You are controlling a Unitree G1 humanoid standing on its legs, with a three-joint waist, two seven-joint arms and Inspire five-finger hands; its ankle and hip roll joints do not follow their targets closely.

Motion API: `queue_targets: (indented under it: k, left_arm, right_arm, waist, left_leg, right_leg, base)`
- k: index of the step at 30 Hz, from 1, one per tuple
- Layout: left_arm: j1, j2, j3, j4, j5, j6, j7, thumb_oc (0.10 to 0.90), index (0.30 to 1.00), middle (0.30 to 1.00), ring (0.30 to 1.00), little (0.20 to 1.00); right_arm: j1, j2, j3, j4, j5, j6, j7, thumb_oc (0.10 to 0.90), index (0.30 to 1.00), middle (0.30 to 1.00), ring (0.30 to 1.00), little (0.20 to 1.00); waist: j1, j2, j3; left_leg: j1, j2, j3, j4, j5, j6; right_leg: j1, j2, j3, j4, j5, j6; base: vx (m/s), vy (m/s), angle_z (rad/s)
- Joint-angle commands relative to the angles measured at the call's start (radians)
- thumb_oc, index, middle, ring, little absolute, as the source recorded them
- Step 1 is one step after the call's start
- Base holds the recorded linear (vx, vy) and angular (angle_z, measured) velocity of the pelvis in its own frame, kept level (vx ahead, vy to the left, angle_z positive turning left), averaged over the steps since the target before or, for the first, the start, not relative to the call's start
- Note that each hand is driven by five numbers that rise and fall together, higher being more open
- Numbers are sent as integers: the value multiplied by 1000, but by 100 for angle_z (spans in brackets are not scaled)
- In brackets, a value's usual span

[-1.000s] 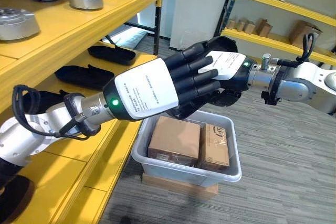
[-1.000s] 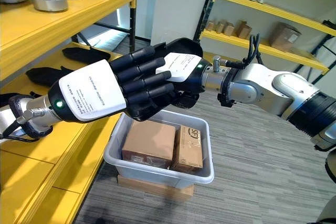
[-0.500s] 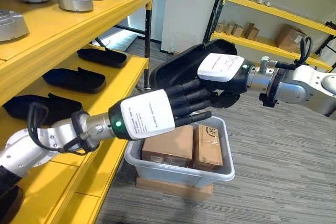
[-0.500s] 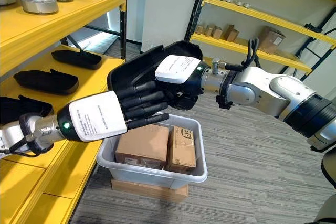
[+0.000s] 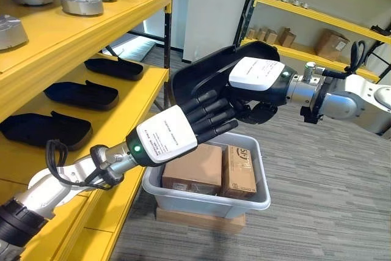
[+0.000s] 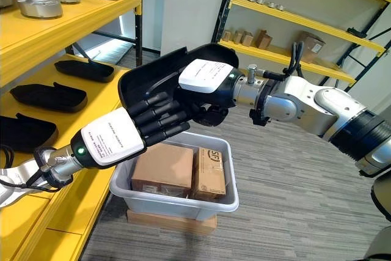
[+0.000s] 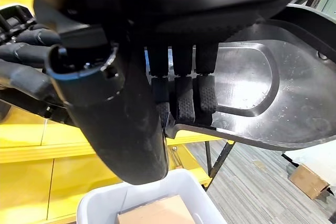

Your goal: Move parts from the plastic box to the shelf.

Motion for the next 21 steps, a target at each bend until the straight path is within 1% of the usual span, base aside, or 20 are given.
queue_targets:
  k: [1,5,6,9,15,21]
  left_arm:
    - [-102,15,81,-31,-42,89,56,900,1000,1000,1000,1000]
    - [-163,24,66,-52,-33,99,73,900,1000,1000,1000,1000]
    - [-201,32,55,-63,-28,105,83,900,1000,1000,1000,1000]
    - [-255,45,29,-72,-21,112,93,900,1000,1000,1000,1000]
    - [-433,121,-67,-118,13,116,112,900,1000,1000,1000,1000]
    - [-563,171,-159,-141,44,125,139,900,1000,1000,1000,1000]
  right_arm:
    - [-107,17,-138,49,111,36,-92,400,300,300,300,300]
    - [-116,30,-130,50,105,37,-92,400,300,300,300,300]
    - [-119,36,-126,53,102,37,-93,400,300,300,300,300]
    - [-126,47,-119,60,94,37,-98,400,300,300,300,300]
    - [-141,78,-93,67,80,32,-94,400,300,300,300,300]
    - [-146,94,-76,79,64,27,-94,400,300,300,300,300]
  waist:
    - [12,-20,-62]
    - [5,-17,-65]
    - [2,-17,-67]
    - [2,-17,-68]
    - [-7,-5,-77]
    - [-10,-1,-83]
  left_leg:
    - [75,24,55,-9,-115,-5]
    - [79,25,59,-9,-115,-5]
    - [80,24,61,-9,-116,-5]
    - [81,23,62,-9,-117,-5]
    - [85,22,63,-9,-119,-4]
    - [89,21,66,-9,-122,-4]
  right_leg:
    - [11,-9,31,70,-107,45]
    - [10,-10,35,70,-106,45]
    - [9,-10,38,69,-105,45]
    - [10,-11,40,67,-103,46]
    - [14,-10,41,65,-101,48]
    - [15,-10,49,62,-99,51]
  base:
    - [10,14,-3]
    - [0,0,0]
    - [0,0,0]
    - [0,0,0]
    - [9,8,-4]
    - [1,1,-1]
